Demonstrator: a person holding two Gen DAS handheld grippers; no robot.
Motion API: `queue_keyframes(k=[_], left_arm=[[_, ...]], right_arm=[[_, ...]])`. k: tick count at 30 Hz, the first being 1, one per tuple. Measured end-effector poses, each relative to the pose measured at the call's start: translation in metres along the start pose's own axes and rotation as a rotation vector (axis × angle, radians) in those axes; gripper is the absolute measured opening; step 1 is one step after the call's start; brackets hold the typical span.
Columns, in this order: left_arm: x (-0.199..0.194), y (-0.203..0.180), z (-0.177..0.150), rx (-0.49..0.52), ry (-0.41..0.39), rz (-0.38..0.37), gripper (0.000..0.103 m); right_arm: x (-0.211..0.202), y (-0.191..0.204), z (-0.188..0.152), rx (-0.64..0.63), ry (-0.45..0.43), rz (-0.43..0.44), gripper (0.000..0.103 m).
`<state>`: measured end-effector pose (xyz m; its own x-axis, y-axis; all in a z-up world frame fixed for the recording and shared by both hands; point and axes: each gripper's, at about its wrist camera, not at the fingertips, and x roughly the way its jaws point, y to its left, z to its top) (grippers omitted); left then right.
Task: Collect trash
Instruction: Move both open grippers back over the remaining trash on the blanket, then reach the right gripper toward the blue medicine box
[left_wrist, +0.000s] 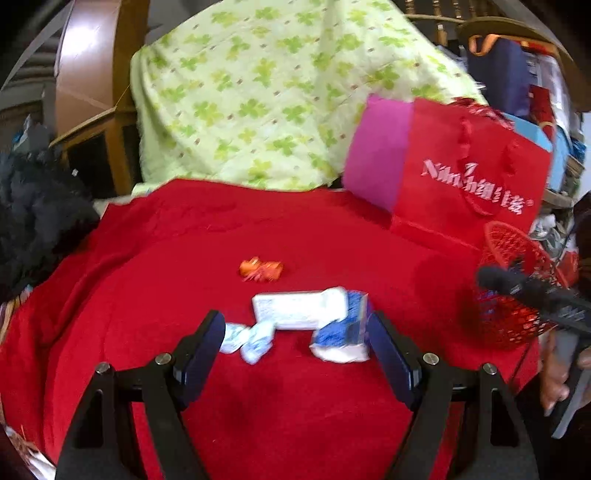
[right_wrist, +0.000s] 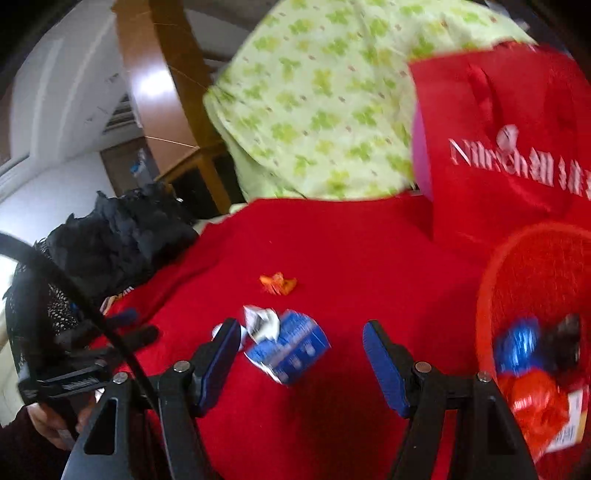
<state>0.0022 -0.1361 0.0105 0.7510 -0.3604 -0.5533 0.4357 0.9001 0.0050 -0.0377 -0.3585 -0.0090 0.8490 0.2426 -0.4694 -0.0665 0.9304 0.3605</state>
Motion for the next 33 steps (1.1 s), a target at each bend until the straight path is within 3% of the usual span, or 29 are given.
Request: queue_keyframes(k=[7,19,33], left_arm=[[-0.027,-0.034,0.014,0.087,-0.037,0.0,0.08],[-0.061,-0.06,0.035,0.19,-0.088,0.06,0.081],[-0.06,-0.048,0.034,0.137,-0.067,0.069,0.082]], right_arm=[[-0.006,-0.03,-0.003,0.059,0.009,-0.011,0.071],[-0.016,-0.004,-0.003,-0.05,-0.037,0.091,0.071],[-0.01,0.006,-0.006,-0.091,-0.023,0.115,0.071]])
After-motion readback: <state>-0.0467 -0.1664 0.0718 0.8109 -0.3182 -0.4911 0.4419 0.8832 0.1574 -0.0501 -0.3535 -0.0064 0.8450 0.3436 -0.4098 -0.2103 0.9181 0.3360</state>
